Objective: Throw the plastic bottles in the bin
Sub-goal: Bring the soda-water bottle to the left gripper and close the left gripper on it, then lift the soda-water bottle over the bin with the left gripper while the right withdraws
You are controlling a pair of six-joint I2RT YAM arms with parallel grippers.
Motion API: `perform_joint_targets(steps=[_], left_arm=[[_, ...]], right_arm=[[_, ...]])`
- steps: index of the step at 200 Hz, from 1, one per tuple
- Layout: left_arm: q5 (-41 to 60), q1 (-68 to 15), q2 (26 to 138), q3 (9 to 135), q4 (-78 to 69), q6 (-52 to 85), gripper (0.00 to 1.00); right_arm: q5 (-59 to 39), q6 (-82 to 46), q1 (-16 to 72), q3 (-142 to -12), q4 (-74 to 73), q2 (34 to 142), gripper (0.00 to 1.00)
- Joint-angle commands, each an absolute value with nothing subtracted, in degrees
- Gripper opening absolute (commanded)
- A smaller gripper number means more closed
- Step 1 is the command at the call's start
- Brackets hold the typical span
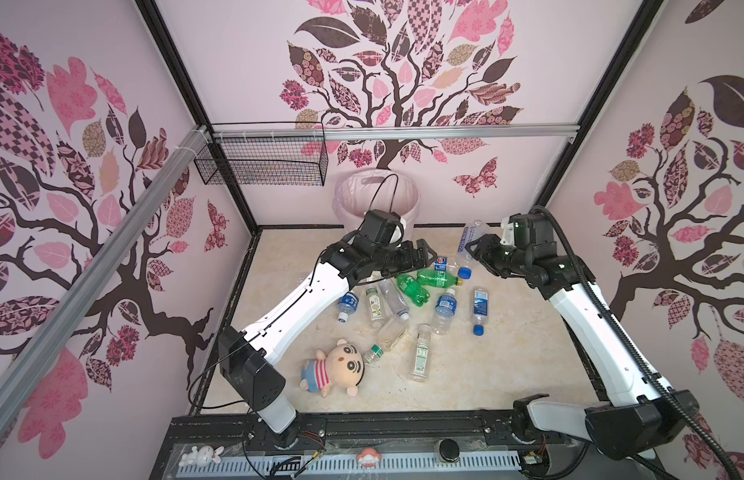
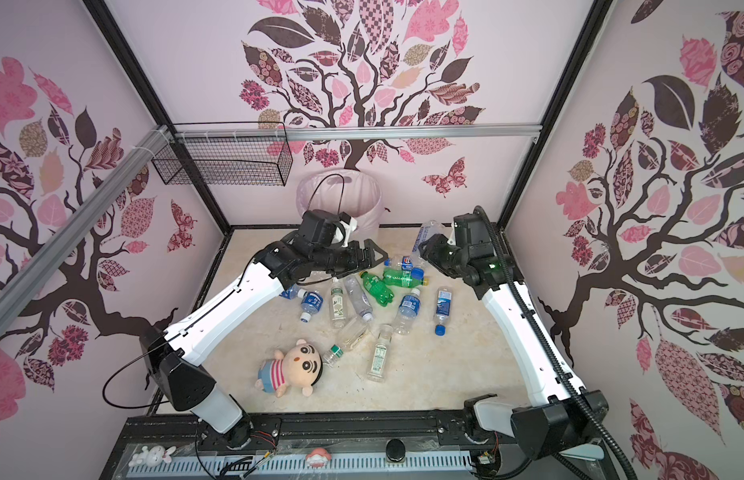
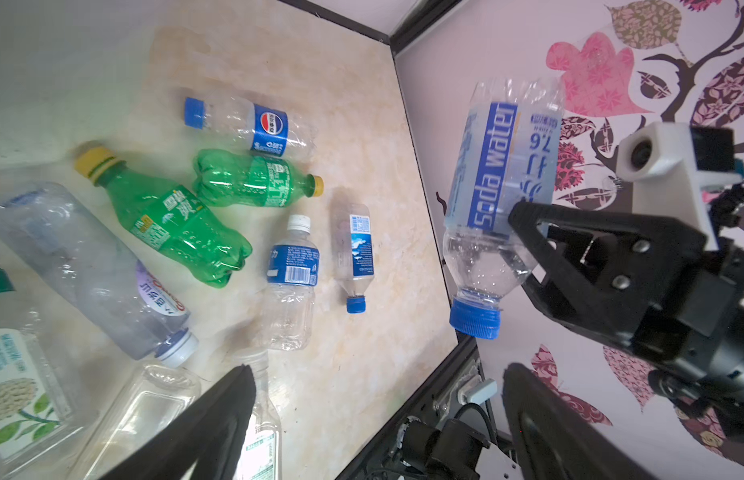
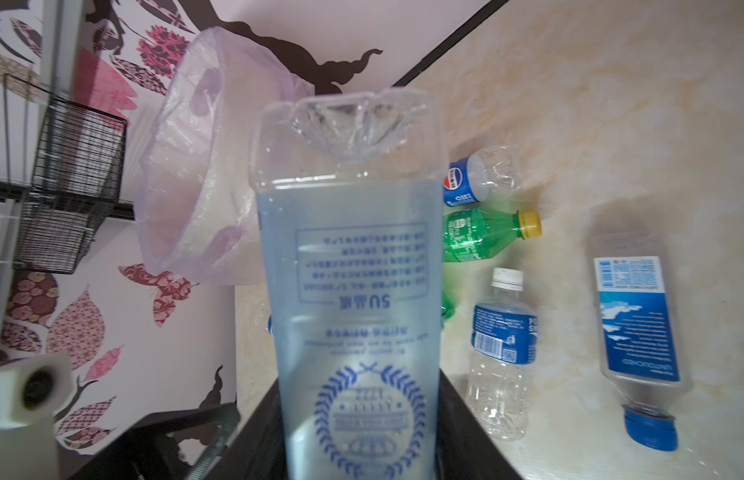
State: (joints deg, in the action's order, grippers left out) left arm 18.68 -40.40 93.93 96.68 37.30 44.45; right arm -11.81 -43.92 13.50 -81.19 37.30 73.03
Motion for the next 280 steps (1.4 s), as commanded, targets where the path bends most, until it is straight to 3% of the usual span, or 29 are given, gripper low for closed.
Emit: perform_joint_targets(steps=[1, 48, 108, 230, 280], left_arm=[[21.3, -42.1, 92.1, 93.5, 30.0, 47.2, 0.94], [19.7, -44.1, 93.5, 95.9, 30.4, 47.3, 0.91], [19.2, -44.0, 95.5, 97.5, 29.1, 48.2, 0.81], [20.6, -43.0, 98.8, 100.3, 27.5, 49.8, 0.54], [20.4, -42.9, 99.2, 100.8, 27.9, 49.8, 0.35]], right_arm=[[-14.5, -47.8, 14.3, -84.9, 35.4, 75.0, 0.43], [-16.7, -49.9, 16.0, -88.9, 33.6, 78.2, 0.42], [-17.3, -51.2, 18.5, -90.0, 31.5, 79.3, 0.41], [-17.5, -52.2, 20.6, -88.5, 30.6, 78.7, 0.41], [-17.4, -51.9, 21.1, -88.1, 30.7, 78.8, 0.41]])
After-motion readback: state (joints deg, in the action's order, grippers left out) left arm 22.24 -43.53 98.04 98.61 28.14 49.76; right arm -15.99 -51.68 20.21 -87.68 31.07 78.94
